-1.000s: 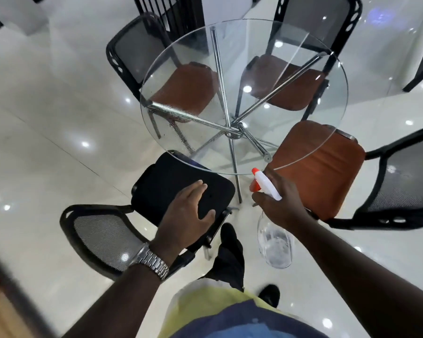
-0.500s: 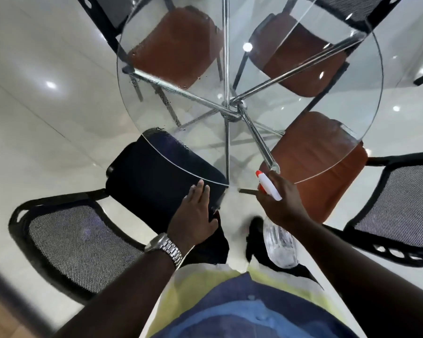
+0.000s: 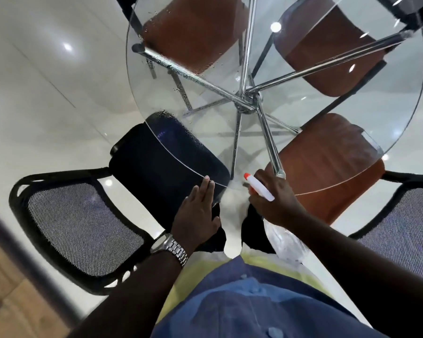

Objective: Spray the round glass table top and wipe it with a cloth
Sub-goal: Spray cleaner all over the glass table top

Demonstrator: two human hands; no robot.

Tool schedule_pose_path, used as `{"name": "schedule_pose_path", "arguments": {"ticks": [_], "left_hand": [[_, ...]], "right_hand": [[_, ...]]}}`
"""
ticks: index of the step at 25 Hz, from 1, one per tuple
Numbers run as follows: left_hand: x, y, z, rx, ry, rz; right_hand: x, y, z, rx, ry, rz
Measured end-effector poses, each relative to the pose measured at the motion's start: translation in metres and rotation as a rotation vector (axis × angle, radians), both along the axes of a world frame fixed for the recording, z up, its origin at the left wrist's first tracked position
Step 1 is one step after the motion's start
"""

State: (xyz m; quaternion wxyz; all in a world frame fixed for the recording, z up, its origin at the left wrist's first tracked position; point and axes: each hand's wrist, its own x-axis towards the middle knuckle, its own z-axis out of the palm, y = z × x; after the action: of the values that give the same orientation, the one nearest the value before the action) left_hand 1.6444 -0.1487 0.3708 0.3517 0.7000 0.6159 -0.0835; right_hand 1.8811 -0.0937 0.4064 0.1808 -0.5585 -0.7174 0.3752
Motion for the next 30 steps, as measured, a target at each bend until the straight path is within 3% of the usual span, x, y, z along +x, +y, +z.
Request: {"name": "schedule_pose_path", "arguments": {"ticks": [10, 14, 30], "left_hand": [[-0.029, -0.002, 0.002, 0.007, -0.002, 0.085], [-0.027, 0.01, 0.004, 0.056, 0.006, 0.057], [0.057, 0.019, 0.005, 0.071, 0.087, -0.2]], "right_hand": [[-0.049, 0.029, -0.004, -0.117, 0.046, 0.026], [-0.051, 0.033, -0.003, -0.069, 0.072, 0.04], [0.083, -0.011, -0.003, -0.089, 0.068, -0.164]]}}
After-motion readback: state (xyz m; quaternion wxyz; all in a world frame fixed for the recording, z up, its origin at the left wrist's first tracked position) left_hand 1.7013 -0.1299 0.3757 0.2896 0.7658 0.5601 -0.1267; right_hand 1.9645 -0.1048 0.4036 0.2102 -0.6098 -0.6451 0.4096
